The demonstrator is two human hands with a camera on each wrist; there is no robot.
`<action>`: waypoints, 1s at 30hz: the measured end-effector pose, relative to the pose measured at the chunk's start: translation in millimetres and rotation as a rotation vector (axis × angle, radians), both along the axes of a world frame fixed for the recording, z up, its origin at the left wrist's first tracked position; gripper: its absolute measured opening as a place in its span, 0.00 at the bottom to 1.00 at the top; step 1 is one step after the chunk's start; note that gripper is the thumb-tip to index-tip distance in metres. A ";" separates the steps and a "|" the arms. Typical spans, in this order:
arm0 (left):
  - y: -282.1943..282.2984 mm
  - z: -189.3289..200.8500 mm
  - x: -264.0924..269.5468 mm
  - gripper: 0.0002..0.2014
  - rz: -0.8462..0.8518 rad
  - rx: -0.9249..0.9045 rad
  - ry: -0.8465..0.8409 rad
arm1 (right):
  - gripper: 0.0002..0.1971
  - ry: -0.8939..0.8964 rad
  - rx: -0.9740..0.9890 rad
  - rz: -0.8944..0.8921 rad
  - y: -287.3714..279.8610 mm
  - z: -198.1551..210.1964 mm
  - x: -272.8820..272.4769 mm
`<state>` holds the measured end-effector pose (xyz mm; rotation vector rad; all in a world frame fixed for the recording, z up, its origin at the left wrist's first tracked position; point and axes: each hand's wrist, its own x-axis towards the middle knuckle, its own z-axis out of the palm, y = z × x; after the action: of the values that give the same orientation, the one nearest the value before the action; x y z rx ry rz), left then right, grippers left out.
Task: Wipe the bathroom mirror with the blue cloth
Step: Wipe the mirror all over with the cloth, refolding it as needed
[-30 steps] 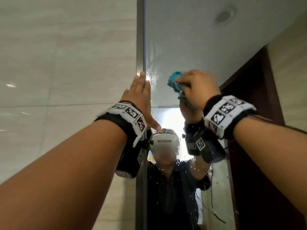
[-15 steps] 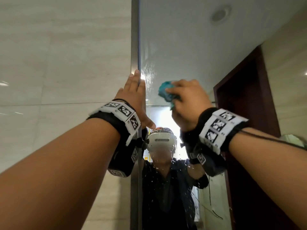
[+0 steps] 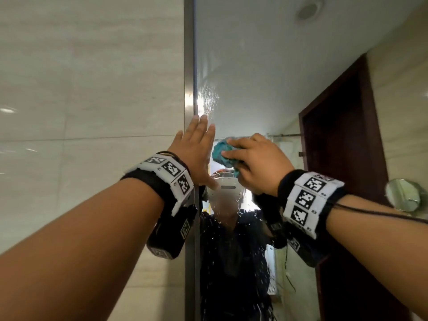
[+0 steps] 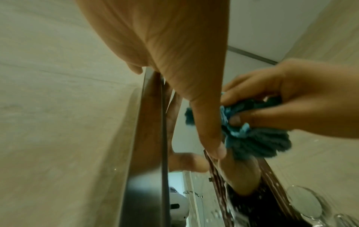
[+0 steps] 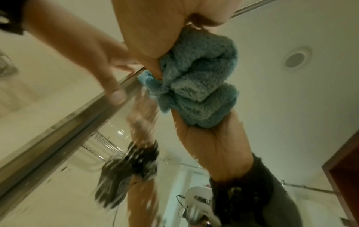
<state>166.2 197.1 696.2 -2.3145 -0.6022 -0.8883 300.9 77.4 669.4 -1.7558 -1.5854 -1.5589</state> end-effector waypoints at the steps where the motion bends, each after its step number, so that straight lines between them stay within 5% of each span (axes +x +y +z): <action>1: 1.1 -3.5 1.1 0.70 0.016 -0.011 0.011 | 0.20 0.009 0.016 -0.011 -1.7 6.3 2.0; 9: 3.0 -9.4 3.4 0.73 0.036 -0.017 -0.033 | 0.18 0.311 0.408 0.028 -17.3 30.6 34.5; 17: -0.6 -9.4 3.2 0.74 0.056 -0.029 -0.028 | 0.17 0.033 0.017 0.100 -13.1 -16.3 11.8; 23: -1.0 -9.1 3.3 0.74 0.061 -0.039 -0.029 | 0.16 0.337 0.422 0.131 -27.1 36.4 50.0; 30: -0.3 -9.5 2.5 0.74 0.065 -0.038 -0.031 | 0.15 0.038 0.070 0.140 -12.7 -27.1 21.5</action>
<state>168.7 196.7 686.7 -2.3053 -0.7092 -0.8910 322.5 64.7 642.3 -1.5927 -1.5800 -1.4882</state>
